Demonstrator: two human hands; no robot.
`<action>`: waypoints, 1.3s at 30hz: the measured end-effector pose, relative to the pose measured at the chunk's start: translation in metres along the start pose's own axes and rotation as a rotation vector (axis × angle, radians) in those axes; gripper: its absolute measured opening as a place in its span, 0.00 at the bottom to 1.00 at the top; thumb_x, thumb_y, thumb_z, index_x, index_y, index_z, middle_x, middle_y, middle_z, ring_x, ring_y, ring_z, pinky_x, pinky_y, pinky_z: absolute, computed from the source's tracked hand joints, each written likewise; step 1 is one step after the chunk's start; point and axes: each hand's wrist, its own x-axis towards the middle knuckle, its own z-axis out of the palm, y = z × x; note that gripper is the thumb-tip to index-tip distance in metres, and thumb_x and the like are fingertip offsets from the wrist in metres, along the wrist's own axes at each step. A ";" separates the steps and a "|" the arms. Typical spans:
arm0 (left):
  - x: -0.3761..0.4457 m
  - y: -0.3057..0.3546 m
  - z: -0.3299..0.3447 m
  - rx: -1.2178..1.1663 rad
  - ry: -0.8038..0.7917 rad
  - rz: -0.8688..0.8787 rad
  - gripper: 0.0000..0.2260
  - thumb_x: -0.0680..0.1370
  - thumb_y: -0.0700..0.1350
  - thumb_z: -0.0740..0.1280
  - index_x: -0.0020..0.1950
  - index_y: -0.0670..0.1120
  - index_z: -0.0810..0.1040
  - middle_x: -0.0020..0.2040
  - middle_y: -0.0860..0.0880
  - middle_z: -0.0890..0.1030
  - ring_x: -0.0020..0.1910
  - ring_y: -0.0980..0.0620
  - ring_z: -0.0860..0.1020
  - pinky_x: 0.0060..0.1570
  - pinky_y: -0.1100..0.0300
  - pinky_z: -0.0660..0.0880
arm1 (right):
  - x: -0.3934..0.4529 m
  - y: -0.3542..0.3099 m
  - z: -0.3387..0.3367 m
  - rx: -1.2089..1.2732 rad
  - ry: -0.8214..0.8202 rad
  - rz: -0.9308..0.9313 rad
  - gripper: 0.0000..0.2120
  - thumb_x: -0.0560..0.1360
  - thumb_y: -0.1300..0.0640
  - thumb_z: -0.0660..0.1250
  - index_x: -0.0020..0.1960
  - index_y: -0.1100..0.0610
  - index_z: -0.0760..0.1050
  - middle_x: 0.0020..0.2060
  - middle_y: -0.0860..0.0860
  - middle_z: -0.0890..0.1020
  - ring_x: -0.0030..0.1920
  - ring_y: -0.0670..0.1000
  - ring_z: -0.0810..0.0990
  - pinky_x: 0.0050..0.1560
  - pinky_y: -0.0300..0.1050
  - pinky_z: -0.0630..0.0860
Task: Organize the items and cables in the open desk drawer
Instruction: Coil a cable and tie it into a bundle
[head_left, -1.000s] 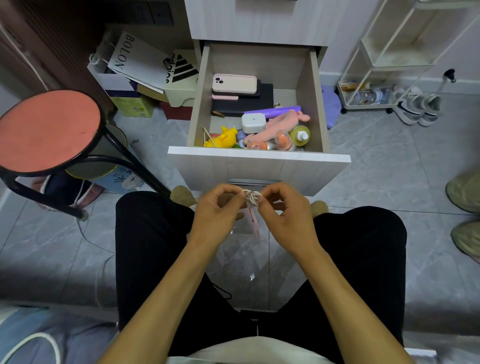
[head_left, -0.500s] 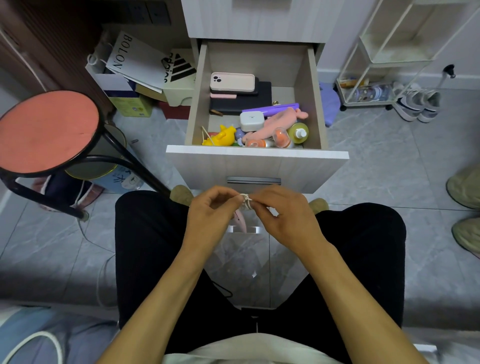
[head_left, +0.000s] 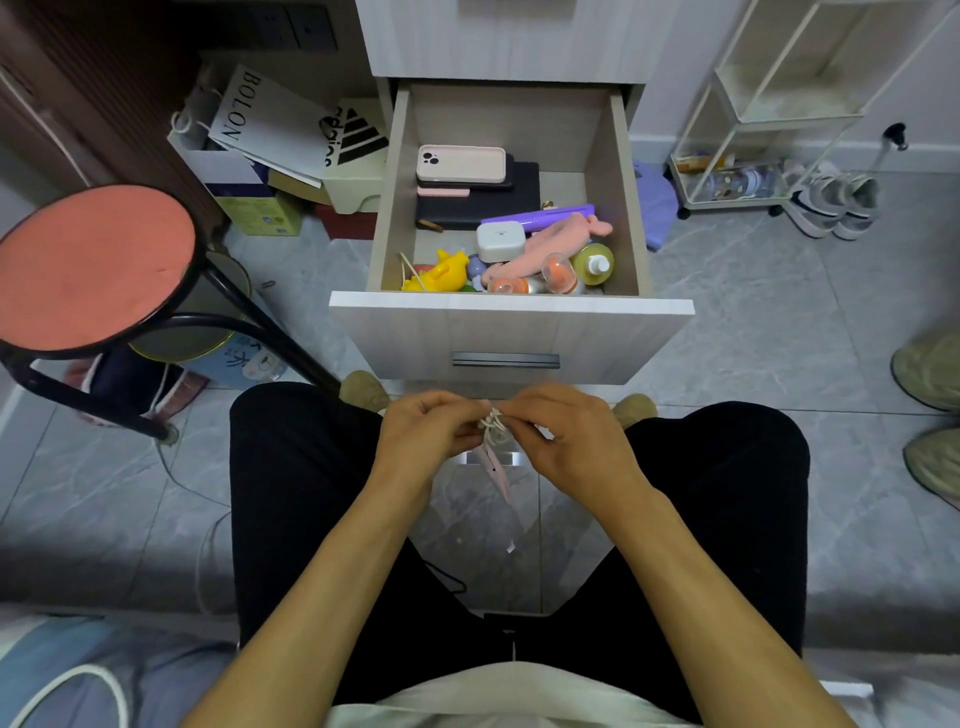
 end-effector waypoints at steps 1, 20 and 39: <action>-0.001 -0.001 0.000 -0.049 -0.001 -0.041 0.02 0.73 0.36 0.72 0.42 0.37 0.83 0.41 0.39 0.85 0.44 0.42 0.85 0.48 0.55 0.81 | 0.001 -0.001 0.000 -0.013 0.004 -0.018 0.07 0.72 0.59 0.70 0.48 0.57 0.85 0.41 0.51 0.84 0.39 0.50 0.82 0.38 0.46 0.81; 0.007 -0.006 -0.003 -0.043 0.128 -0.021 0.03 0.73 0.38 0.74 0.40 0.39 0.83 0.36 0.43 0.85 0.38 0.49 0.85 0.41 0.62 0.80 | 0.000 -0.009 0.004 0.482 -0.048 0.422 0.04 0.73 0.62 0.72 0.46 0.55 0.83 0.43 0.47 0.82 0.45 0.45 0.80 0.48 0.39 0.79; -0.003 0.002 -0.008 0.031 0.041 0.158 0.05 0.79 0.43 0.68 0.43 0.44 0.77 0.38 0.49 0.85 0.38 0.50 0.84 0.41 0.59 0.80 | 0.009 -0.019 0.000 0.805 0.076 0.757 0.05 0.76 0.59 0.69 0.51 0.53 0.78 0.43 0.49 0.85 0.46 0.44 0.83 0.49 0.40 0.79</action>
